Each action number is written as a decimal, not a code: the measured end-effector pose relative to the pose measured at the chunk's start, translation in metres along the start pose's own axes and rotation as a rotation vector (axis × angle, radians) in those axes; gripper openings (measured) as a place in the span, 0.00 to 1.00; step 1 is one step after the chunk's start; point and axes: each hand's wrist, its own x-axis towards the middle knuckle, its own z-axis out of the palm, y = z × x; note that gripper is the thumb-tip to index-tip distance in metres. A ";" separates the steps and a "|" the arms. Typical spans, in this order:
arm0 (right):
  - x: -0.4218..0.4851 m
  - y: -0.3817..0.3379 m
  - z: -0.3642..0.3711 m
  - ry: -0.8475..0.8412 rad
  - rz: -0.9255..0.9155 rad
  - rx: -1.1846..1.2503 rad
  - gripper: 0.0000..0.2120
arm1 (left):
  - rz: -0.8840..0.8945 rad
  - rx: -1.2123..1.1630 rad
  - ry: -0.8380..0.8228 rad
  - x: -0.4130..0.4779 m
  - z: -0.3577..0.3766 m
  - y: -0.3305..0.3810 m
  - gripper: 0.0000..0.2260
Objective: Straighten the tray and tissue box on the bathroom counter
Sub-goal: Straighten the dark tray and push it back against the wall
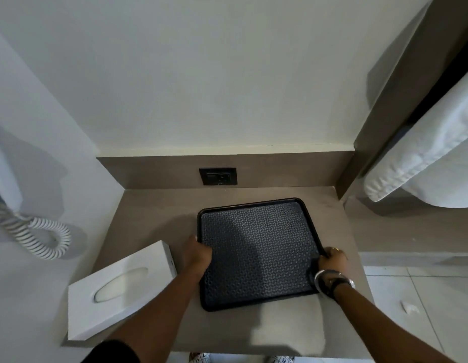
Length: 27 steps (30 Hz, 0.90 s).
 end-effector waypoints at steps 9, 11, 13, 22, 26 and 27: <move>-0.022 0.014 0.022 0.059 0.005 0.043 0.09 | 0.149 0.244 -0.041 0.028 -0.012 -0.009 0.05; -0.028 0.014 0.022 0.067 -0.005 0.035 0.09 | 0.169 0.264 -0.014 0.026 -0.012 -0.011 0.03; -0.036 0.016 0.023 0.109 -0.045 -0.035 0.15 | 0.214 0.346 0.050 0.019 -0.009 -0.012 0.08; -0.107 0.028 0.056 0.076 -0.685 -0.525 0.36 | 0.743 0.646 -0.075 -0.061 0.038 -0.077 0.38; -0.110 0.044 0.066 -0.029 -0.673 -0.629 0.39 | 0.747 0.732 -0.097 -0.071 0.040 -0.106 0.39; -0.109 0.046 0.067 -0.048 -0.670 -0.646 0.39 | 0.747 0.749 -0.105 -0.070 0.039 -0.110 0.39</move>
